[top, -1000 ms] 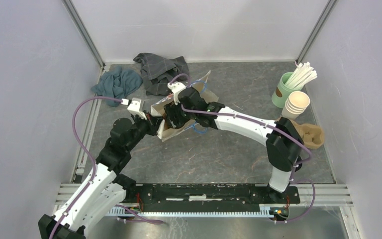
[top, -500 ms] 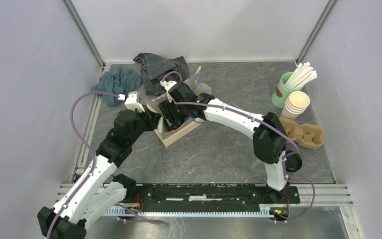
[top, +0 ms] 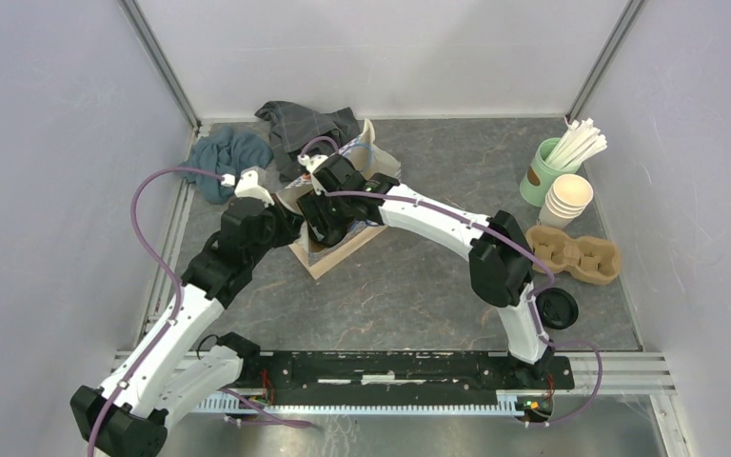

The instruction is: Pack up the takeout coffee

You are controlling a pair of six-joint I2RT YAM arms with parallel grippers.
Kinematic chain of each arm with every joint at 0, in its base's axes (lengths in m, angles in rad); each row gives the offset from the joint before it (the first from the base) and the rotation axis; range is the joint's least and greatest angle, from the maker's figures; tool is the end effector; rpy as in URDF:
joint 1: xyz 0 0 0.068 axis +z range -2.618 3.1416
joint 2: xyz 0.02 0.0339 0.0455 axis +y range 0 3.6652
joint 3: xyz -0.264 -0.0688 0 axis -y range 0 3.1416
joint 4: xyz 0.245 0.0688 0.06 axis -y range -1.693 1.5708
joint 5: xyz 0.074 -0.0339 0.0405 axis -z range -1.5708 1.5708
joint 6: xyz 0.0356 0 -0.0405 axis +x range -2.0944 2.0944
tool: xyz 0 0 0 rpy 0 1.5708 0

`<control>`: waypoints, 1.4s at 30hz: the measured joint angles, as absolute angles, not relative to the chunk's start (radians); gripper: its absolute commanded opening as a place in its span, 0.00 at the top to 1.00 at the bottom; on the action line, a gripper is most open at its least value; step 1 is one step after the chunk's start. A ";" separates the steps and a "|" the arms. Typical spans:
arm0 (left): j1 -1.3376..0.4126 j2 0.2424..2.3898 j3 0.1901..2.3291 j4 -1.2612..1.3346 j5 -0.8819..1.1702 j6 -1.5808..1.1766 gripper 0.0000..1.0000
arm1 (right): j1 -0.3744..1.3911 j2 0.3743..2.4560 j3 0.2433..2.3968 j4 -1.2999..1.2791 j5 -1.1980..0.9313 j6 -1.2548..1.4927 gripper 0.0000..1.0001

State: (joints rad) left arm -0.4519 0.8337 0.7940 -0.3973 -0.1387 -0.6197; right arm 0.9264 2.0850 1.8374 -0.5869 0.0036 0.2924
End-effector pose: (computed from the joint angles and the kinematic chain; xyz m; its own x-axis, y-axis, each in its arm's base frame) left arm 0.1719 -0.0780 0.3130 -0.4957 -0.3988 -0.7715 0.0392 0.8772 -0.4786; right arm 0.2859 0.3802 0.2603 -0.6562 -0.3935 -0.6438 -0.6358 0.7478 0.1910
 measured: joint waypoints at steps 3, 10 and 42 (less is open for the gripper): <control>-0.452 0.833 0.795 -0.403 -0.139 -0.621 0.97 | 0.926 2.090 1.838 -0.583 0.004 0.287 0.49; -0.452 0.825 0.796 -0.428 -0.157 -0.621 0.98 | 0.927 2.121 1.857 -0.555 0.012 0.272 0.49; -0.452 0.761 0.744 -0.415 0.086 -0.623 0.98 | 0.897 1.860 1.588 -0.630 -0.004 0.265 0.48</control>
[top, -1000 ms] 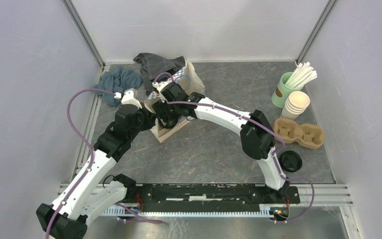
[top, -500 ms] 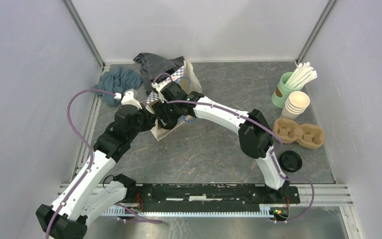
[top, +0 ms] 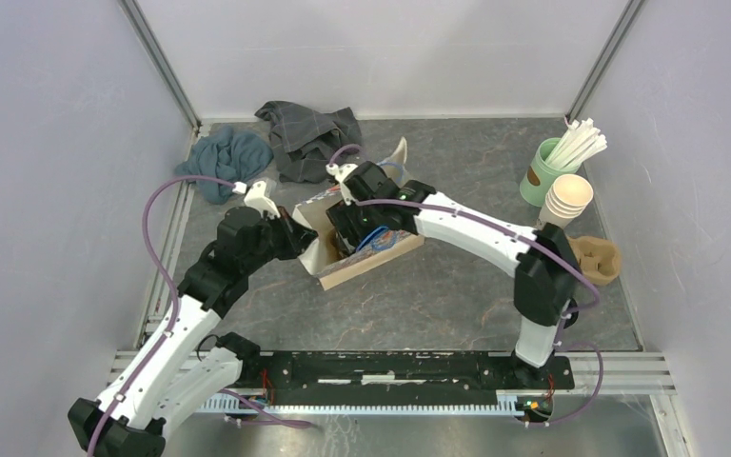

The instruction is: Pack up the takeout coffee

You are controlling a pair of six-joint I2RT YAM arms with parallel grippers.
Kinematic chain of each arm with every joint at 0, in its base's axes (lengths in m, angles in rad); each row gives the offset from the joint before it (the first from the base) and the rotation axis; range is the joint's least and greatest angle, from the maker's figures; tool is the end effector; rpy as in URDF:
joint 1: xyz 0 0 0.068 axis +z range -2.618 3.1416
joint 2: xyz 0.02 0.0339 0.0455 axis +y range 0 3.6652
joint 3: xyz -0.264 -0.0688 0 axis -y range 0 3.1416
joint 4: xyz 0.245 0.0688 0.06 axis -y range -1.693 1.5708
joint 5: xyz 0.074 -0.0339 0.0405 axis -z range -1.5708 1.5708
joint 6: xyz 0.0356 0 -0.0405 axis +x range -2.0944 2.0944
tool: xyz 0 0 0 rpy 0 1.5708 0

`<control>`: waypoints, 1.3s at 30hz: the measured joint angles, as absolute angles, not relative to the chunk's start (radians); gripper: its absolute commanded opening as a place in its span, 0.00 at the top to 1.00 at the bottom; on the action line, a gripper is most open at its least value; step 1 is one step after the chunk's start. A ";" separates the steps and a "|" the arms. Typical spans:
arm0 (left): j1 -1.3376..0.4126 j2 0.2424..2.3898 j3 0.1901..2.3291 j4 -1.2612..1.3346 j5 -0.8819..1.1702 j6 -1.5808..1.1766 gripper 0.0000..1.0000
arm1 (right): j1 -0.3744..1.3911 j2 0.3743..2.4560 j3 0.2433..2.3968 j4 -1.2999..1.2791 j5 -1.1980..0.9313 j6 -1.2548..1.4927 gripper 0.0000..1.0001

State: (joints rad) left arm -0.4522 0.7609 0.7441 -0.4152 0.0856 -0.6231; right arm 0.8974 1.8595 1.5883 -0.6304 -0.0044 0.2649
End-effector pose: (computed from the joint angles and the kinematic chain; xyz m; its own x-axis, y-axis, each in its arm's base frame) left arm 0.1554 -0.0789 0.3056 -0.6006 -0.3546 -0.7166 0.1905 0.8070 -0.5590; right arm 0.2589 0.3247 0.2728 -0.6772 -0.4290 -0.5978 -0.6280 0.7603 0.1657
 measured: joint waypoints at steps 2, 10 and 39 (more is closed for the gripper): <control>-0.452 0.765 0.744 -0.414 0.101 -0.623 0.97 | 0.896 1.800 1.546 -0.632 -0.001 0.272 0.48; -0.452 0.829 0.761 -0.410 0.138 -0.622 0.61 | 0.886 1.652 1.518 -0.621 -0.011 0.348 0.47; -0.454 0.828 1.278 -0.567 0.183 -0.625 0.01 | 0.606 1.383 1.530 -0.469 -0.467 0.512 0.48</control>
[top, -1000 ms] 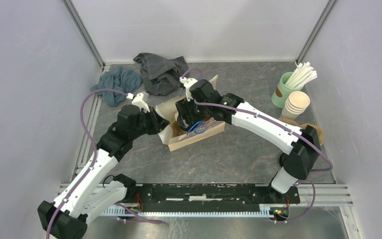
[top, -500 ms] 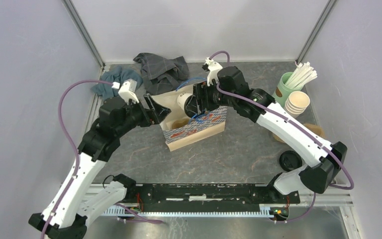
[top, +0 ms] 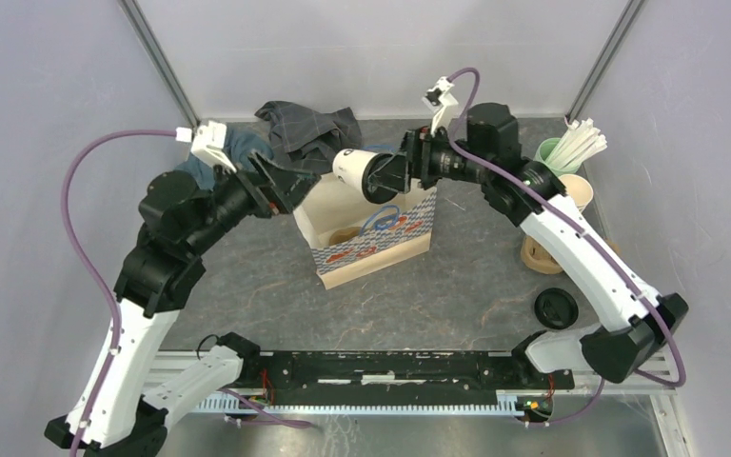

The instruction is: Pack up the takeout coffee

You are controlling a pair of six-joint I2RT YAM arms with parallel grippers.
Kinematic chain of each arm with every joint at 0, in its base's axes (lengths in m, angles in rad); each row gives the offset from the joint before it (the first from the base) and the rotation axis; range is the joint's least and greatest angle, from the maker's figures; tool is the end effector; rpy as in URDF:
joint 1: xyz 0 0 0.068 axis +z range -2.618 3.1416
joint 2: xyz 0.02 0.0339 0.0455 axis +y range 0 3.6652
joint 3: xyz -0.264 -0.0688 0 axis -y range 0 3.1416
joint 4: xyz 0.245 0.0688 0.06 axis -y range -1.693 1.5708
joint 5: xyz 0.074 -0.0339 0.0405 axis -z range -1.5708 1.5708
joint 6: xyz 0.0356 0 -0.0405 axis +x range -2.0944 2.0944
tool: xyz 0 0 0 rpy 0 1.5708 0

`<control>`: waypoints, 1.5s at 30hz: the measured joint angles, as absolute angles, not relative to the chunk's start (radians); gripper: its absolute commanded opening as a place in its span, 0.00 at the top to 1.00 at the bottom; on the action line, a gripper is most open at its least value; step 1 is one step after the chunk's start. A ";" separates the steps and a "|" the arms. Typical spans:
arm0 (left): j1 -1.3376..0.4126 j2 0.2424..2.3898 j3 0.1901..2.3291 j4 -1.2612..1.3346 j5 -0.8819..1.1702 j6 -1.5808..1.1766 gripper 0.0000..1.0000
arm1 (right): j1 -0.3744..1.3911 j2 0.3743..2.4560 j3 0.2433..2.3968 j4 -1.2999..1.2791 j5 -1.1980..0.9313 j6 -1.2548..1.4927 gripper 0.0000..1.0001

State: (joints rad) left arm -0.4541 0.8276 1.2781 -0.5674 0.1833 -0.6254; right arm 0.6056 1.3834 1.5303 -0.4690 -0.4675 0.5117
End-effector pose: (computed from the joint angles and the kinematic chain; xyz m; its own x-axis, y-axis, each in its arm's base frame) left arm 0.1266 -0.0690 0.4559 -0.4327 -0.4293 -0.7927 0.4202 0.6819 -0.5987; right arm 0.2414 0.1867 0.4346 -0.6479 0.0831 -0.7572 -0.6221 0.5160 0.5889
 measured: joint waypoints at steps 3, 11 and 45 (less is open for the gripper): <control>-0.454 0.888 1.369 -0.525 0.183 -0.726 0.01 | 0.567 1.327 1.485 -0.378 -0.573 0.562 0.48; -0.454 1.000 1.457 -0.572 0.162 -1.114 0.00 | 0.551 1.249 1.439 -0.208 -0.733 0.641 0.47; -0.451 1.061 1.412 -0.623 0.208 -1.430 0.05 | 0.550 1.245 1.362 -0.043 -0.781 0.717 0.48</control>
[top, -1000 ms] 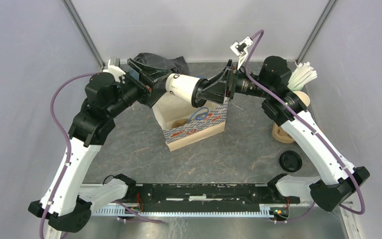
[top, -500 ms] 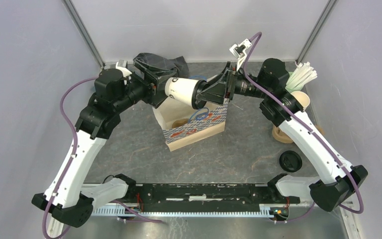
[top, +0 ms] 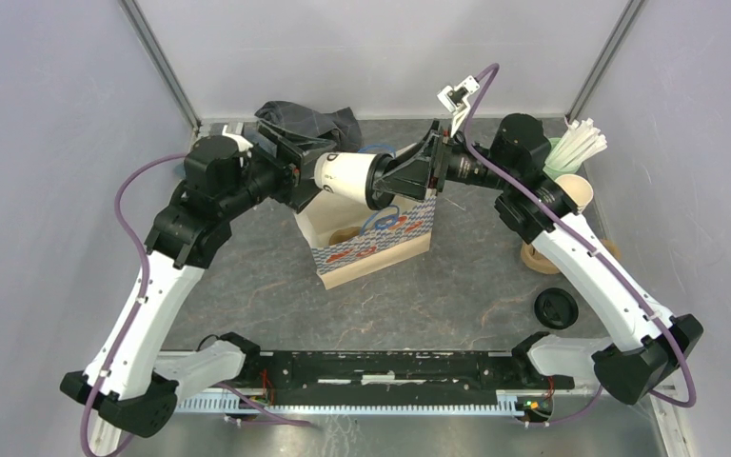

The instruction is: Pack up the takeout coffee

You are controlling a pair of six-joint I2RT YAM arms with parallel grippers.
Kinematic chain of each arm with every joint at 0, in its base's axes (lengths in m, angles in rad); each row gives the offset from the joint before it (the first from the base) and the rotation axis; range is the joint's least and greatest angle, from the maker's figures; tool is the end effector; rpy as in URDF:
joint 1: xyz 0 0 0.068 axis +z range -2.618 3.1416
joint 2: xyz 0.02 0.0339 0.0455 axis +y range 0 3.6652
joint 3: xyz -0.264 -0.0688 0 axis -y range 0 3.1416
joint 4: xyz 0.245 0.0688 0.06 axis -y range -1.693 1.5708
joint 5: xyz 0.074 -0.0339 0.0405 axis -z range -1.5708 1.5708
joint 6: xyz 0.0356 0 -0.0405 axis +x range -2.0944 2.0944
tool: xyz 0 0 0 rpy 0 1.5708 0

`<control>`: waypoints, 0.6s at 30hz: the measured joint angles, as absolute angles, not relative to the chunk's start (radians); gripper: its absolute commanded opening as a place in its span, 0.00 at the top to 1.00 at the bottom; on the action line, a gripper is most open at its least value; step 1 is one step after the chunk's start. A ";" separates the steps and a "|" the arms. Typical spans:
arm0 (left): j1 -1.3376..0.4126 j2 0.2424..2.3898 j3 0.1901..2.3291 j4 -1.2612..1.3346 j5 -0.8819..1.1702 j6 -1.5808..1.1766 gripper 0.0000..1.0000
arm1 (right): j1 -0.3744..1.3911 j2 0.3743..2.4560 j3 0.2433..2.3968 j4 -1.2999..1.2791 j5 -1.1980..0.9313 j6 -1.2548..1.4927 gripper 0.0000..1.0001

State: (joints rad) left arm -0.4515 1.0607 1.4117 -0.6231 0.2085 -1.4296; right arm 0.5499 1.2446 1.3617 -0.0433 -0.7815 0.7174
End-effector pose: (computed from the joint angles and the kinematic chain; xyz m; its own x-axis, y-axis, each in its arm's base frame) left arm 0.1816 -0.0962 0.4552 -0.6343 -0.7689 -0.0805 -0.1541 0.2277 -0.9615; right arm 0.2177 0.1629 0.4591 -0.5902 0.1856 -0.7856 -0.7721 0.1541 0.6165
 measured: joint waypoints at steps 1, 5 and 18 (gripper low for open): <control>-0.451 1.051 1.403 -0.627 0.201 -1.430 0.03 | 0.550 1.244 1.359 -0.043 -0.781 0.718 0.48; -0.451 1.008 1.345 -0.635 0.187 -1.433 0.00 | 0.553 1.238 1.359 -0.032 -0.773 0.717 0.48; -0.451 0.987 1.207 -0.446 0.249 -1.597 0.19 | 0.567 1.239 1.346 -0.015 -0.759 0.722 0.47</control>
